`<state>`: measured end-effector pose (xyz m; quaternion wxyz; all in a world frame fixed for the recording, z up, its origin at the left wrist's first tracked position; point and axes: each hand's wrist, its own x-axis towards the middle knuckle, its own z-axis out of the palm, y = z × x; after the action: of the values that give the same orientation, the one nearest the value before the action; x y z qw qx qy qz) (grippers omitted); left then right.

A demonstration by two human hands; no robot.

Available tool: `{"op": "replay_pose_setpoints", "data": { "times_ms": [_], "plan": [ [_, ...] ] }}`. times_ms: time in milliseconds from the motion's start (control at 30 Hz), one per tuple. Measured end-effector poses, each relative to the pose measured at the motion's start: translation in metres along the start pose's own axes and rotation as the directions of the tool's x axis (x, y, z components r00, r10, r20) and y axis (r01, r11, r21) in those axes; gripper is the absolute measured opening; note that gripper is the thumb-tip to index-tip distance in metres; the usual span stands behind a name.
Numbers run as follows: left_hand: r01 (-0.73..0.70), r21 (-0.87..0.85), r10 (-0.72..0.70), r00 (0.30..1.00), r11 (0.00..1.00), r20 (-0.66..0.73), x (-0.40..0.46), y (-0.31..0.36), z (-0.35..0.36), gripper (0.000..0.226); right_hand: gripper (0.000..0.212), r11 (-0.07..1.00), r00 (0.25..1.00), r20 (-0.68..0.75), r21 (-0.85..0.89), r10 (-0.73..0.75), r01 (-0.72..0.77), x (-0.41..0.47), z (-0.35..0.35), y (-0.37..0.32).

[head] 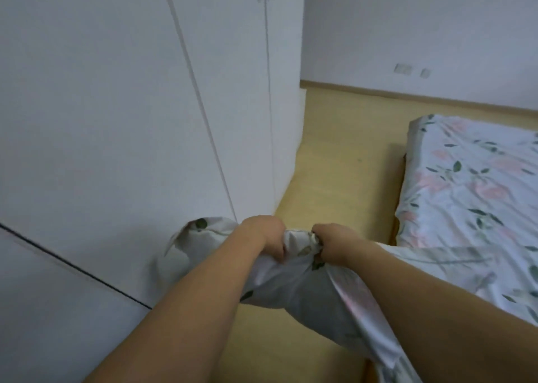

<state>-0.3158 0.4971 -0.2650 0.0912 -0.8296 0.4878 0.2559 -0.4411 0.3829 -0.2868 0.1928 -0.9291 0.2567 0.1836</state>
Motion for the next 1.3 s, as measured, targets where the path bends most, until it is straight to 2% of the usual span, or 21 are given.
{"op": "replay_pose_setpoints", "data": {
  "times_ms": [33,67,233,333,433,600,700,767,867,933,1000,1033,1100,1133,1300],
  "plan": [
    [0.002,-0.001,-0.002,1.0,1.0,-0.005,-0.004,-0.003,0.003,0.037,0.038,0.999,0.999,-0.026,0.027,0.019,-0.018,0.003,0.005,-0.001],
    [-0.098,0.056,0.098,0.995,0.994,0.009,0.046,0.069,-0.01,0.033,0.036,0.987,0.987,-0.066,0.083,0.143,-0.138,-0.01,-0.001,0.077],
    [-0.217,0.161,0.231,0.97,0.963,-0.08,0.08,0.105,-0.018,0.02,0.027,0.964,0.963,-0.163,0.194,0.214,-0.182,-0.022,0.004,0.123],
    [-0.38,0.24,0.405,0.912,0.893,-0.061,0.131,0.161,-0.025,0.011,0.033,0.899,0.909,-0.152,0.283,0.387,-0.335,-0.025,0.004,0.181],
    [-0.48,0.314,0.514,0.858,0.819,-0.027,0.167,0.196,-0.039,0.008,0.038,0.854,0.867,-0.162,0.33,0.472,-0.403,-0.022,0.004,0.218],
    [-0.666,0.397,0.706,0.706,0.631,0.062,0.243,0.255,-0.068,0.005,0.031,0.689,0.731,-0.133,0.48,0.669,-0.544,-0.007,-0.008,0.273],
    [-0.761,0.432,0.803,0.582,0.483,0.127,0.279,0.294,-0.096,0.005,0.027,0.56,0.601,-0.138,0.568,0.787,-0.603,-0.007,-0.024,0.298],
    [-0.796,0.442,0.835,0.525,0.414,0.163,0.293,0.313,-0.11,0.004,0.027,0.501,0.545,-0.123,0.595,0.829,-0.628,-0.009,-0.032,0.306],
    [-0.849,0.465,0.888,0.393,0.25,0.24,0.32,0.358,-0.13,0.005,0.026,0.381,0.422,-0.106,0.66,0.9,-0.647,-0.013,-0.043,0.324],
    [-0.872,0.476,0.905,0.291,0.117,0.311,0.332,0.401,-0.134,0.006,0.025,0.274,0.298,-0.089,0.696,0.95,-0.664,-0.023,-0.04,0.34],
    [-0.873,0.485,0.908,0.244,0.052,0.341,0.334,0.422,-0.134,0.007,0.025,0.233,0.252,-0.079,0.703,0.965,-0.672,-0.029,-0.035,0.35],
    [-0.877,0.481,0.911,0.194,-0.006,0.365,0.342,0.441,-0.133,0.007,0.026,0.192,0.207,-0.066,0.71,0.976,-0.677,-0.029,-0.033,0.361],
    [-0.875,0.48,0.899,0.157,-0.065,0.408,0.354,0.459,-0.131,0.007,0.028,0.149,0.175,-0.039,0.719,0.984,-0.679,-0.027,-0.031,0.375],
    [-0.87,0.48,0.897,0.121,-0.111,0.426,0.368,0.482,-0.13,0.006,0.029,0.103,0.129,-0.022,0.738,0.991,-0.667,-0.025,-0.029,0.393],
    [-0.866,0.469,0.893,0.065,-0.172,0.446,0.401,0.501,-0.142,0.008,0.028,0.035,0.101,0.045,0.74,0.994,-0.672,-0.011,-0.033,0.417]
  ]
}}
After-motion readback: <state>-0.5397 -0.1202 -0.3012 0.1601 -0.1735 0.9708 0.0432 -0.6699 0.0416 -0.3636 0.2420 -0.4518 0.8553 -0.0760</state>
